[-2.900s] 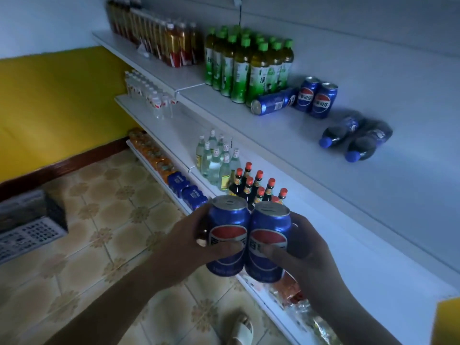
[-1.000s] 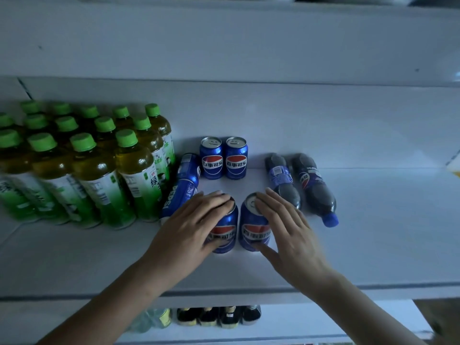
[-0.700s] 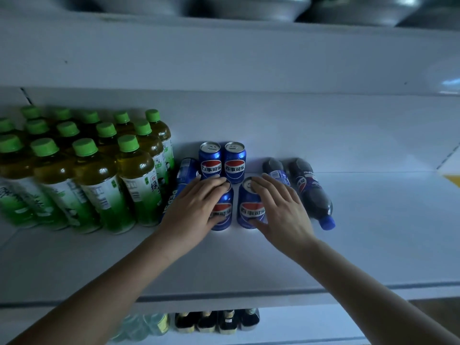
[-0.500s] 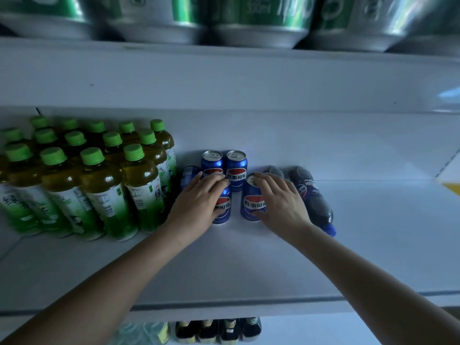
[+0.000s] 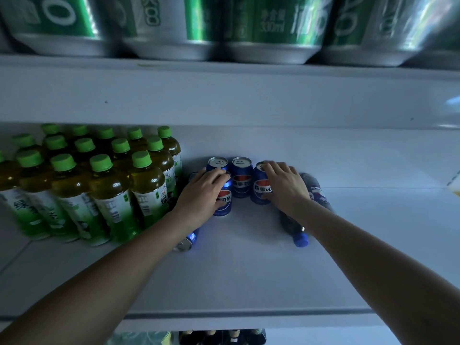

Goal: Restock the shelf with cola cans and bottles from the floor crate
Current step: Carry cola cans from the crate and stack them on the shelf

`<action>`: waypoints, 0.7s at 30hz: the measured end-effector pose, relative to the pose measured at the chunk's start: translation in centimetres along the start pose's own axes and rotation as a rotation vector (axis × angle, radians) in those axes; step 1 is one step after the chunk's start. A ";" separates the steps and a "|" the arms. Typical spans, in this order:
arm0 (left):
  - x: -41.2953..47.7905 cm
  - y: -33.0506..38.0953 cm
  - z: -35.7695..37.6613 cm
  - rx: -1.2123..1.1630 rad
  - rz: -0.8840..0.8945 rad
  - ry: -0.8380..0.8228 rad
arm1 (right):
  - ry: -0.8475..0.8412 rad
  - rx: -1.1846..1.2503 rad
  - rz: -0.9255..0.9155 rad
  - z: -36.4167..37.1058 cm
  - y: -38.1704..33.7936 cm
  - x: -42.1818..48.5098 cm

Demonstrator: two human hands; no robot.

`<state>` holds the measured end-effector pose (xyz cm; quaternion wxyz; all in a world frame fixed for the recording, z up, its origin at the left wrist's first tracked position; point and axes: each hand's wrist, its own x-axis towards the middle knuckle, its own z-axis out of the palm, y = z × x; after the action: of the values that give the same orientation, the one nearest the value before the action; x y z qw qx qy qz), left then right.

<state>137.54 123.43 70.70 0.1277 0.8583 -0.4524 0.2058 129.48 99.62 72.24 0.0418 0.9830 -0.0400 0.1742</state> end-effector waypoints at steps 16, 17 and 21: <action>0.0 -0.4 0.2 -0.070 0.007 -0.006 | -0.016 -0.020 -0.021 1.2 1.7 1.7; 0.0 -0.3 0.1 -0.064 0.007 -0.006 | -0.011 -0.006 -0.026 1.3 1.6 1.7; -0.1 -0.2 0.0 -0.035 0.016 -0.015 | -0.007 0.048 -0.017 1.3 1.5 1.5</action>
<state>137.65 123.54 70.64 0.1378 0.8536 -0.4639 0.1926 131.22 97.89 71.63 0.0198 0.9847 -0.0274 0.1711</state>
